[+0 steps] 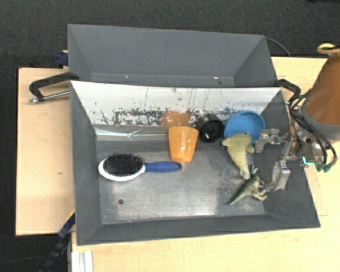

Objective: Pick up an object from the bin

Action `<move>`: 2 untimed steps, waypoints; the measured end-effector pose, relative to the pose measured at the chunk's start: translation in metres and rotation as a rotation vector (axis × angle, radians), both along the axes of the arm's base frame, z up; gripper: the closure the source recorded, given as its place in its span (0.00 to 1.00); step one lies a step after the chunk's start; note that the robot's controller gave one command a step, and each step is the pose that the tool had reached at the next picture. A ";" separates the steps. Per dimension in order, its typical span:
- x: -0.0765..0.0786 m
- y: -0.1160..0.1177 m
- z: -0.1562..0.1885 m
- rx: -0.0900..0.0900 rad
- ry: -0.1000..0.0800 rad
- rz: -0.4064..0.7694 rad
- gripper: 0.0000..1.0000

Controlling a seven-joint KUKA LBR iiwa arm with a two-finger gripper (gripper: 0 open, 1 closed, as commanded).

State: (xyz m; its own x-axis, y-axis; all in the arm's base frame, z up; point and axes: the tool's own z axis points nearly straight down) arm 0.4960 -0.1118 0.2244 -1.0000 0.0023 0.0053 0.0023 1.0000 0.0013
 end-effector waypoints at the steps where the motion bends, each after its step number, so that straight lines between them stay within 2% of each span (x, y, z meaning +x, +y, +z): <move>1: 0.004 -0.022 -0.137 0.002 0.000 0.151 0.00; 2: 0.007 -0.021 -0.133 0.001 -0.008 0.153 1.00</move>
Offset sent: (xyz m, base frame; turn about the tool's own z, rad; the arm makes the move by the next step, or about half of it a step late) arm 0.0051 -0.0227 -0.1337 -0.1523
